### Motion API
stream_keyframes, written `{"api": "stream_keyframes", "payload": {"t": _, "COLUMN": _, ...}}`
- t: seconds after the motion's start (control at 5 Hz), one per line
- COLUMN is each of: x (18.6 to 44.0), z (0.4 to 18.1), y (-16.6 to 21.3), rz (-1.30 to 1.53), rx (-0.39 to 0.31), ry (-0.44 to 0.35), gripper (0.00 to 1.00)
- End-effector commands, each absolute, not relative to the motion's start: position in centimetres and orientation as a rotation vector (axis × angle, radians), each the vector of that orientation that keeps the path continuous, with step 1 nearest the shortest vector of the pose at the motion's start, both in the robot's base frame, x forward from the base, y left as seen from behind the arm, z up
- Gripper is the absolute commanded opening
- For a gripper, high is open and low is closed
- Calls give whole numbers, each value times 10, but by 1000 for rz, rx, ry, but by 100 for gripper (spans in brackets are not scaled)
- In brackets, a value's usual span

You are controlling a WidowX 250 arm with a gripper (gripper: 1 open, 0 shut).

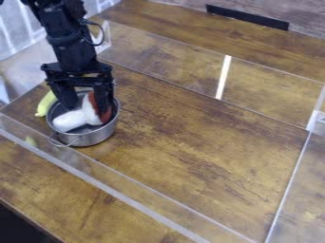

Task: Remove the mushroom from the silver pot and put it on the table

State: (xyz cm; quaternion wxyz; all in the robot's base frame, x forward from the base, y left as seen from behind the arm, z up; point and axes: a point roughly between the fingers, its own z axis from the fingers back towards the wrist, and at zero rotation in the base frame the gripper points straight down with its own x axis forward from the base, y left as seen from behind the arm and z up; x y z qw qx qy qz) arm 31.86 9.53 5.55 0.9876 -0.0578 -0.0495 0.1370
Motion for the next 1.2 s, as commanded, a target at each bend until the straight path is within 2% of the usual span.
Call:
{"api": "stream_keyframes", "payload": {"t": 0.0, "x": 327, "z": 72, "y": 106, "rz": 294, "rx": -98, "ry": -162, "gripper": 0}}
{"api": "stream_keyframes", "payload": {"t": 0.2, "x": 327, "z": 77, "y": 105, "rz": 302, "rx": -103, "ry": -165, "gripper": 0}}
{"api": "stream_keyframes", "payload": {"t": 0.4, "x": 325, "z": 77, "y": 105, "rz": 301, "rx": -115, "ry": -158, "gripper": 100}}
{"api": "stream_keyframes", "payload": {"t": 0.6, "x": 324, "z": 77, "y": 104, "rz": 301, "rx": -127, "ry": -149, "gripper": 100}}
{"api": "stream_keyframes", "payload": {"t": 0.8, "x": 326, "z": 72, "y": 105, "rz": 308, "rx": -125, "ry": -144, "gripper": 0}}
{"api": "stream_keyframes", "payload": {"t": 1.0, "x": 334, "z": 97, "y": 90, "rz": 289, "rx": -123, "ry": -166, "gripper": 0}}
